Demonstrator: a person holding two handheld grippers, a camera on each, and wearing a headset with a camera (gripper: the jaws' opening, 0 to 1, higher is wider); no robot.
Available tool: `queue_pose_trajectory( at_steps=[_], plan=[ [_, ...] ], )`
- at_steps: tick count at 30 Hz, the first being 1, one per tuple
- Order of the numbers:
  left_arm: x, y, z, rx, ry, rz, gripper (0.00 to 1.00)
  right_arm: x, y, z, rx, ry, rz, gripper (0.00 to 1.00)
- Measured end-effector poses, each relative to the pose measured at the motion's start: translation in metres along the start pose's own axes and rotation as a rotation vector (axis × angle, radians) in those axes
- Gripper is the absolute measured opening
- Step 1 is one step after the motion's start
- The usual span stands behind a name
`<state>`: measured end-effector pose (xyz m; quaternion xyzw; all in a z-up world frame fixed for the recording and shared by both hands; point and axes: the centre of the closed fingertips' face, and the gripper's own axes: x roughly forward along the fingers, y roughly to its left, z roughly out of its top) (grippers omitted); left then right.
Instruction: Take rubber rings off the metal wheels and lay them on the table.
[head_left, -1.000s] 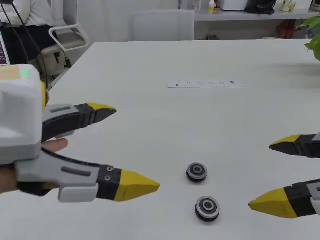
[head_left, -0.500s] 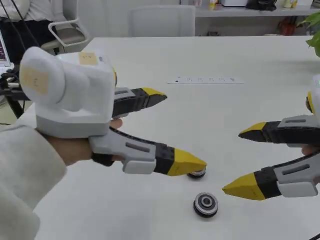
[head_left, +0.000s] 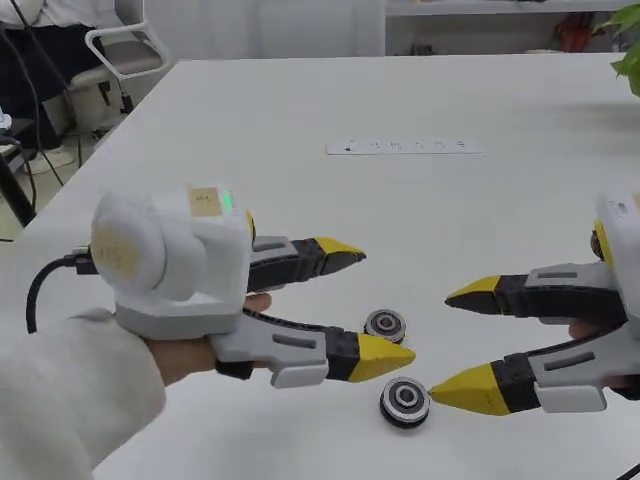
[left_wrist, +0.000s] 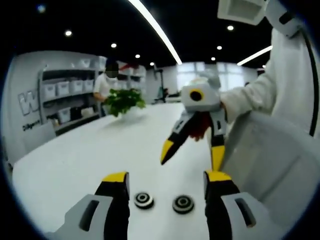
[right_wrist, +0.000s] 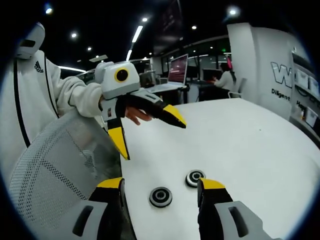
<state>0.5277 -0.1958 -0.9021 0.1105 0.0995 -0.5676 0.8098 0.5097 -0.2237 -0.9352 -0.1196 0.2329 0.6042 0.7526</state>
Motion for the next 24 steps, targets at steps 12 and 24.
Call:
queue_pose_trajectory(
  at_steps=[12,24],
  plan=[
    [0.02,-0.023,-0.024,0.025,0.04,-0.121,0.35,0.01,0.004,-0.028,-0.011,0.041,0.074,0.44],
    [0.033,-0.02,-0.056,0.012,0.092,-0.14,0.27,0.021,-0.005,-0.04,0.028,0.019,0.079,0.37]
  ],
)
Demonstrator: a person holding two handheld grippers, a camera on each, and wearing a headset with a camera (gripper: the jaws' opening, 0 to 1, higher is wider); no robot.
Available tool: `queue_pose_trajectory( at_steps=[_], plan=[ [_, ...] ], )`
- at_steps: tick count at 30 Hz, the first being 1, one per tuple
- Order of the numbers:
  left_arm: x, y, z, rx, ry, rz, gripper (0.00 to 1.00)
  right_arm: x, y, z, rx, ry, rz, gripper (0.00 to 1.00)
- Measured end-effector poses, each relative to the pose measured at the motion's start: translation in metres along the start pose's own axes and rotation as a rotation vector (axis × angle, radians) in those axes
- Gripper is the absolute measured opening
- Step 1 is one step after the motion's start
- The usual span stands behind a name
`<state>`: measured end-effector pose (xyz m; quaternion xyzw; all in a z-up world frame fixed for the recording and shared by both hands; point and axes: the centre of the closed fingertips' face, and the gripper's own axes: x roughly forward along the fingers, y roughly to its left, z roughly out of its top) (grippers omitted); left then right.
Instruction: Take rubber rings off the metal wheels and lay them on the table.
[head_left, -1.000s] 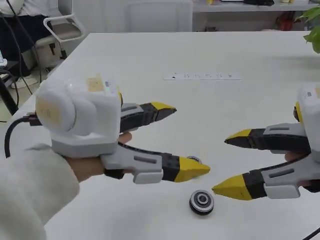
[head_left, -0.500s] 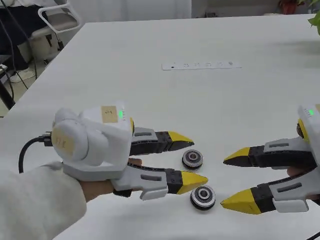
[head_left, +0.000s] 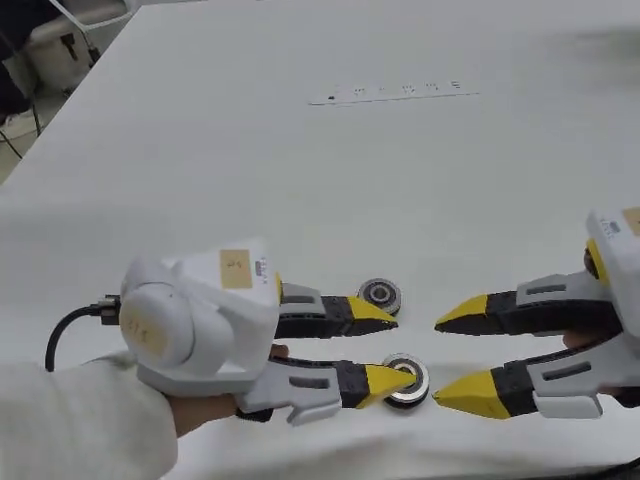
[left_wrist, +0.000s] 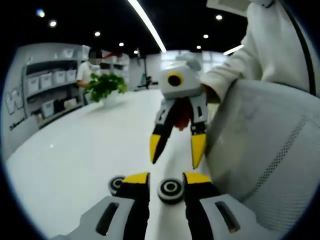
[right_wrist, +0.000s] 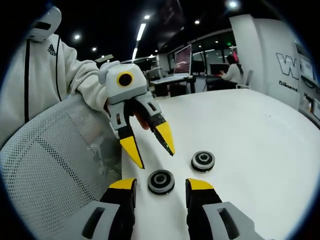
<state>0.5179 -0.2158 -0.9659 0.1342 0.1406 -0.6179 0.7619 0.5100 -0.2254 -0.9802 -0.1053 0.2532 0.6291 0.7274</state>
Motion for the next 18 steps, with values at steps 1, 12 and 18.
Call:
queue_pose_trajectory(
  at_steps=[1,12,18],
  plan=[
    [0.001,0.001,-0.002,-0.006,-0.001,0.002,0.26,0.001,0.0,-0.001,0.009,-0.004,0.006,0.37],
    [0.014,-0.003,-0.017,-0.052,0.006,-0.026,0.24,0.015,-0.004,-0.018,0.037,0.022,0.015,0.28],
    [0.017,-0.004,-0.024,-0.028,0.027,-0.021,0.19,0.019,-0.004,-0.026,0.037,0.036,0.03,0.28]
  ],
)
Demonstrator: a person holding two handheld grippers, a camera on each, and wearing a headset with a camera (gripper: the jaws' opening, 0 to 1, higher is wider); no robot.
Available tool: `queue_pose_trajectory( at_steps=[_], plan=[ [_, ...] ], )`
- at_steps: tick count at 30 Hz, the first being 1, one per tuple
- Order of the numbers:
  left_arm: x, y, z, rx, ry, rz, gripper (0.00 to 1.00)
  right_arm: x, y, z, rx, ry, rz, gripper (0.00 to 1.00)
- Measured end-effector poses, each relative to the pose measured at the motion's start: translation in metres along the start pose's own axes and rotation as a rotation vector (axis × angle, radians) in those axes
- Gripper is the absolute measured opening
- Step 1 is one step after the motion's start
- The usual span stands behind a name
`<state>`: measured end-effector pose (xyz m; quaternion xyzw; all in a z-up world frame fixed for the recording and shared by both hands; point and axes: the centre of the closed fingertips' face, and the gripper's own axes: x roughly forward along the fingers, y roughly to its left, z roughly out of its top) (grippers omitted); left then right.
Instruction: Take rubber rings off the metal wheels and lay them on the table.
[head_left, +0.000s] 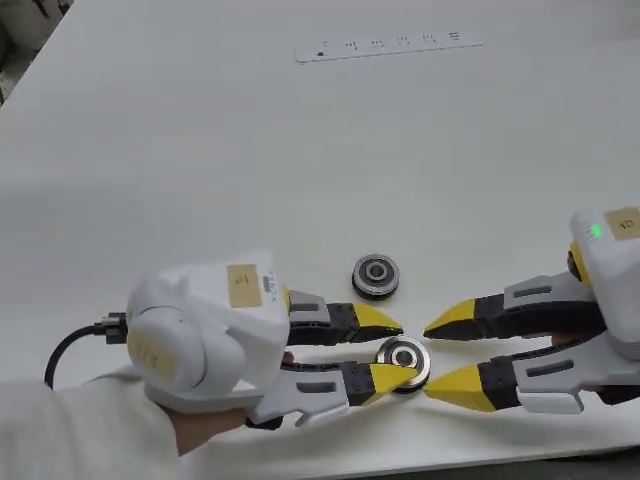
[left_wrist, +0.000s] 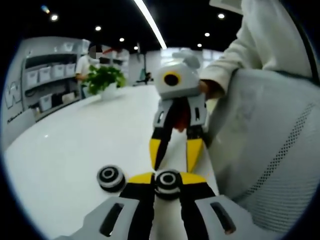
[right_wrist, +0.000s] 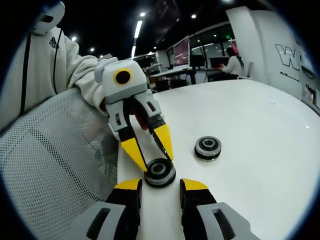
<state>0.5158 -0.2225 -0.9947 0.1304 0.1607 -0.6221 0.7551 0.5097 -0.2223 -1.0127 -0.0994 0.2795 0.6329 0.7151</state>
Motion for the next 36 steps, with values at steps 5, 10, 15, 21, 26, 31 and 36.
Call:
queue_pose_trajectory(
  at_steps=[5,10,15,21,26,31,36],
  plan=[
    [0.001,0.001,-0.004,-0.012,-0.002,0.003,0.17,0.002,0.001,0.001,-0.02,-0.002,0.008,0.25],
    [0.002,-0.002,-0.007,0.011,-0.013,-0.004,0.15,0.005,0.002,0.0,-0.033,0.003,0.01,0.25],
    [0.003,-0.003,-0.009,0.054,-0.011,-0.006,0.15,0.006,0.002,0.002,-0.059,0.003,0.005,0.23],
    [0.002,-0.003,-0.009,0.052,-0.022,-0.002,0.15,0.006,0.002,-0.002,-0.11,0.026,-0.002,0.21],
    [0.001,-0.004,-0.008,0.047,-0.024,-0.001,0.15,0.005,0.002,-0.003,-0.129,0.035,-0.004,0.19],
    [0.0,-0.004,-0.008,0.048,-0.029,0.003,0.15,0.001,0.0,-0.008,-0.137,0.064,-0.017,0.1],
    [0.0,-0.003,-0.007,0.045,-0.029,0.005,0.15,0.001,0.0,-0.008,-0.133,0.073,-0.024,0.06]
  ],
)
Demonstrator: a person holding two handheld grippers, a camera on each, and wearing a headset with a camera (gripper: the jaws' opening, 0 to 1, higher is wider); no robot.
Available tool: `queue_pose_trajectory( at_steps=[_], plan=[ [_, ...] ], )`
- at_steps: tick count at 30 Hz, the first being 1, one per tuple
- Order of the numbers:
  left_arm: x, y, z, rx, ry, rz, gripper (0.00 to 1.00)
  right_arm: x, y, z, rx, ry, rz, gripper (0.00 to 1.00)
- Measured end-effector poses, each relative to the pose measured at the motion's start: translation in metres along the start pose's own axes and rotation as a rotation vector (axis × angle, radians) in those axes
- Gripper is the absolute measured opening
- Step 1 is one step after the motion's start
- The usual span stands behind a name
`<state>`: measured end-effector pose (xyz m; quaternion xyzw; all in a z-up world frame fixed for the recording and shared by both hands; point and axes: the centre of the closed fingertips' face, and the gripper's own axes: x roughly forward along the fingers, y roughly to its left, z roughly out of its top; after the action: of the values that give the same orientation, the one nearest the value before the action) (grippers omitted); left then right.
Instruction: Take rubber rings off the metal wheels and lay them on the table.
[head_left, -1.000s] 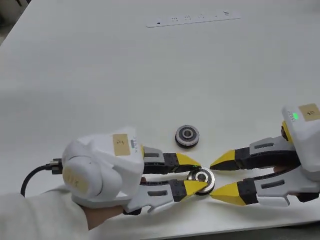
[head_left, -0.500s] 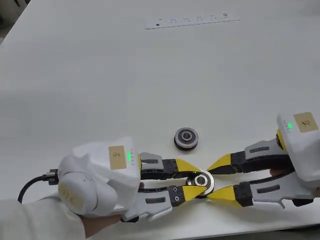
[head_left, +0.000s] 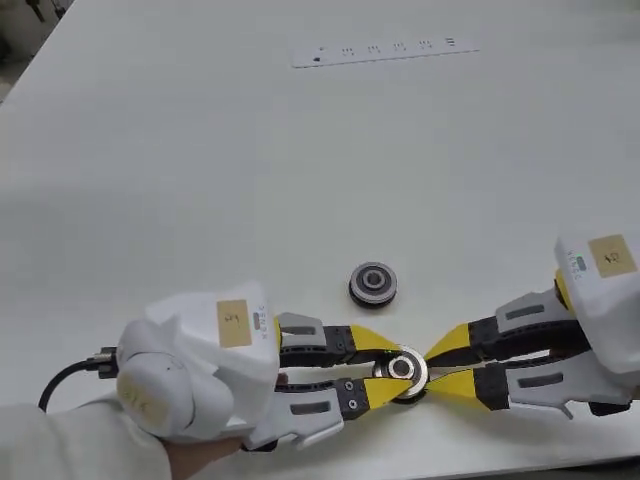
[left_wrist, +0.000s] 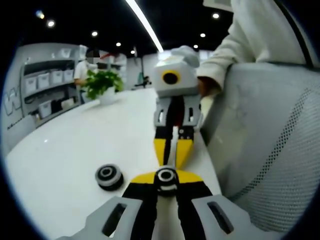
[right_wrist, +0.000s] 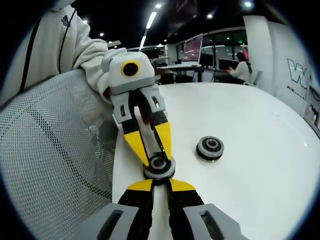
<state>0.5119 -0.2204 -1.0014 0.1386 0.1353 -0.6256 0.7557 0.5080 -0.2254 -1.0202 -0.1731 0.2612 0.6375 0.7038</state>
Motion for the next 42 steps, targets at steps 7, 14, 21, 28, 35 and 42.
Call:
queue_pose_trajectory(
  at_steps=[7,14,21,28,35,42],
  plan=[
    [-0.001,0.001,0.0,-0.007,-0.008,0.0,0.15,-0.002,-0.004,0.0,0.053,0.028,-0.033,0.0],
    [0.0,0.001,0.001,0.002,-0.008,-0.001,0.15,-0.004,-0.009,-0.001,0.227,0.013,-0.042,0.0],
    [-0.001,0.001,0.001,0.011,-0.008,0.0,0.15,-0.007,-0.011,0.003,0.515,-0.078,0.005,0.0],
    [-0.001,0.001,0.001,0.035,-0.002,0.005,0.14,-0.007,-0.012,0.012,0.646,-0.146,0.037,0.0],
    [0.0,0.002,0.001,0.04,-0.004,0.003,0.14,-0.008,-0.008,0.017,0.682,-0.162,0.049,0.0],
    [-0.001,0.001,0.001,0.043,-0.006,0.003,0.14,-0.008,-0.005,0.02,0.69,-0.167,0.057,0.0]
  ],
)
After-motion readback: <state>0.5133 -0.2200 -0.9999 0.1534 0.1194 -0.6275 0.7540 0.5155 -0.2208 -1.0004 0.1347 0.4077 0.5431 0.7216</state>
